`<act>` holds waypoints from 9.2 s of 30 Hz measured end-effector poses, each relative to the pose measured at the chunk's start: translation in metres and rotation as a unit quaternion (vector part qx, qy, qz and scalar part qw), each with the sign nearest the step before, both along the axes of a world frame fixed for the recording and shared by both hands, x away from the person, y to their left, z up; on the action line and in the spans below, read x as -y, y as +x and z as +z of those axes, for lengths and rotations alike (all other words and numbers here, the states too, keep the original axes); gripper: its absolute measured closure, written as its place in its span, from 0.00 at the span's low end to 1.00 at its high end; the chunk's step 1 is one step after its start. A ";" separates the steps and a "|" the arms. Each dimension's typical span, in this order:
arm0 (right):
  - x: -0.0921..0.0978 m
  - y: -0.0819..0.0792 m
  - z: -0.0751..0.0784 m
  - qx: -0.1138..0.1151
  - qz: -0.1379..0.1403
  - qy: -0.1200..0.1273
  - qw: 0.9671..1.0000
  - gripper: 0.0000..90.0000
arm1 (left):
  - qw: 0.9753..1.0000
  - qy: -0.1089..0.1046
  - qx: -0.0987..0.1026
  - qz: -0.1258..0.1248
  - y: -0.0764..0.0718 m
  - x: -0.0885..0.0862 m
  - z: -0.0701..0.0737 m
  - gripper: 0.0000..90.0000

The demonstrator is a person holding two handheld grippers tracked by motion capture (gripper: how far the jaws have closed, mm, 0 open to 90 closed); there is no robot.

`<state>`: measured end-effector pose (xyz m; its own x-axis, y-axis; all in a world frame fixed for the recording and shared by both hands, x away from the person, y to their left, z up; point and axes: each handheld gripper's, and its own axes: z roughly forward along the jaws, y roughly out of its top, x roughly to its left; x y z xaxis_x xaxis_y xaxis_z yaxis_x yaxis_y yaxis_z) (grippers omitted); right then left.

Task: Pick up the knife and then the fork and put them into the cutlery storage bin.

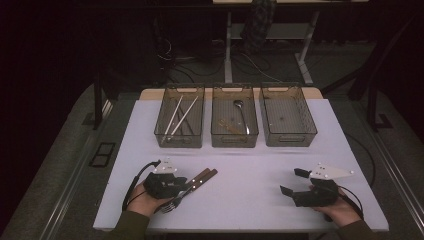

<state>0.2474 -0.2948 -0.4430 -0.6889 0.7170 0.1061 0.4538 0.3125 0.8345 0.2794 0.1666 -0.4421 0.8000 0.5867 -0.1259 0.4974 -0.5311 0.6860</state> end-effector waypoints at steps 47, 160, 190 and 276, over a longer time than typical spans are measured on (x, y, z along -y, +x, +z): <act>-0.001 0.009 0.006 -0.031 0.033 0.001 0.999 0.18 | 0.999 0.011 -0.006 -0.037 0.022 0.003 0.015 0.85; -0.106 0.036 0.031 -0.066 0.322 -0.141 0.934 0.84 | 0.980 -0.058 0.027 -0.188 0.016 0.083 0.047 0.37; -0.040 0.067 0.043 -0.071 0.141 -0.097 0.983 0.84 | 0.994 -0.085 0.071 -0.013 -0.008 0.007 0.014 0.00; 0.007 0.217 0.051 -0.123 -0.160 -0.115 0.973 0.84 | 0.993 -0.090 0.066 -0.028 -0.008 0.009 0.010 0.00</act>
<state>0.4648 -0.3014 -0.3923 -0.4002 0.9150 0.0518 0.7359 0.2872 0.6131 0.2714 0.1580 -0.4323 0.8472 0.5184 -0.1165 0.3704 -0.4190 0.8290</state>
